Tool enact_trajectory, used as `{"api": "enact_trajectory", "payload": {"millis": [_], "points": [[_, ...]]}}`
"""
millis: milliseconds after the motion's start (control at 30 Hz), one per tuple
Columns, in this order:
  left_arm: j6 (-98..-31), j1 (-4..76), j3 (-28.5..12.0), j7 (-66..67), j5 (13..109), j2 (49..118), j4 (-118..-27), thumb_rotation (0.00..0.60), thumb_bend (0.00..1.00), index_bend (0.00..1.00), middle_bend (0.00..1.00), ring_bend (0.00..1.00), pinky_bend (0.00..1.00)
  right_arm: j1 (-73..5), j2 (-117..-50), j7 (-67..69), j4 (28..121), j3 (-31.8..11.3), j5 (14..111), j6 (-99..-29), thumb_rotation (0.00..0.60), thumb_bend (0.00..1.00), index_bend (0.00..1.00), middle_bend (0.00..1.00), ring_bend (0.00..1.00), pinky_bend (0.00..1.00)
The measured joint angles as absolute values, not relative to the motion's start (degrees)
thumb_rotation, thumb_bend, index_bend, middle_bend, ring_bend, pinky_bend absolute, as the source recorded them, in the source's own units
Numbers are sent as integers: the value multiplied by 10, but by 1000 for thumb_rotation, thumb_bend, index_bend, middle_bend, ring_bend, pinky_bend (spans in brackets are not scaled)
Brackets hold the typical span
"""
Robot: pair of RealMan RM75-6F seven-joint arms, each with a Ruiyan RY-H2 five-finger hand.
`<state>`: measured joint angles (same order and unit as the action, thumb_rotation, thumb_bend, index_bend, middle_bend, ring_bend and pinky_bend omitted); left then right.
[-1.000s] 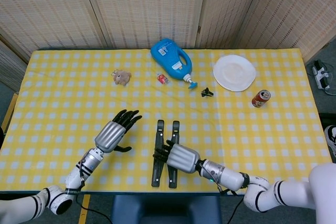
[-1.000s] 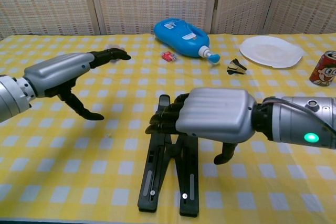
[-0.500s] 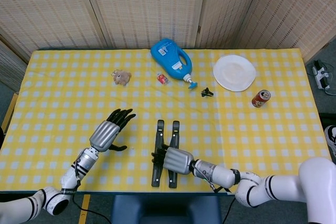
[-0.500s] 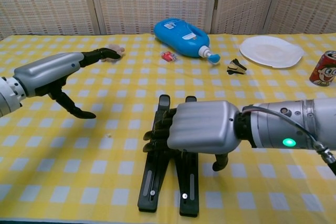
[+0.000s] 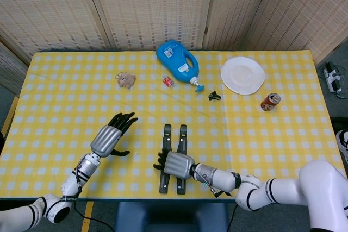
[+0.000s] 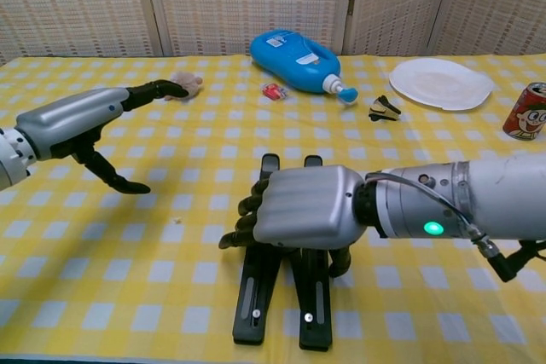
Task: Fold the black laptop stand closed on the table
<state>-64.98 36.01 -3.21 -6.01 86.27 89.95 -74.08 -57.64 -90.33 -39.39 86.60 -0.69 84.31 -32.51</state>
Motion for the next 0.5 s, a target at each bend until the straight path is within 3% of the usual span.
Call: {"api": "enact_trajectory", "payload": {"millis": [67, 267, 400, 500], "points": [[-654, 358, -32, -63, 865, 901, -738, 600, 46, 0, 0, 0, 0, -577, -904, -390, 865, -7, 846, -330, 600, 240, 367, 378, 211, 156], [-656, 355, -30, -68, 867, 902, -730, 600, 45, 0, 0, 0, 0, -576, -901, -351, 856, -5, 886, -371, 600, 299, 534, 511, 311, 195], [-656, 354, -31, -67, 867, 902, -732, 600, 46, 0, 0, 0, 0, -575, -899, -310, 843, -1, 915, -398, 600, 310, 572, 538, 335, 196], [-657, 354, -33, -62, 867, 900, -736, 600, 45, 0, 0, 0, 0, -575, -898, -289, 837, 3, 928, -406, 600, 310, 505, 464, 298, 186]]}}
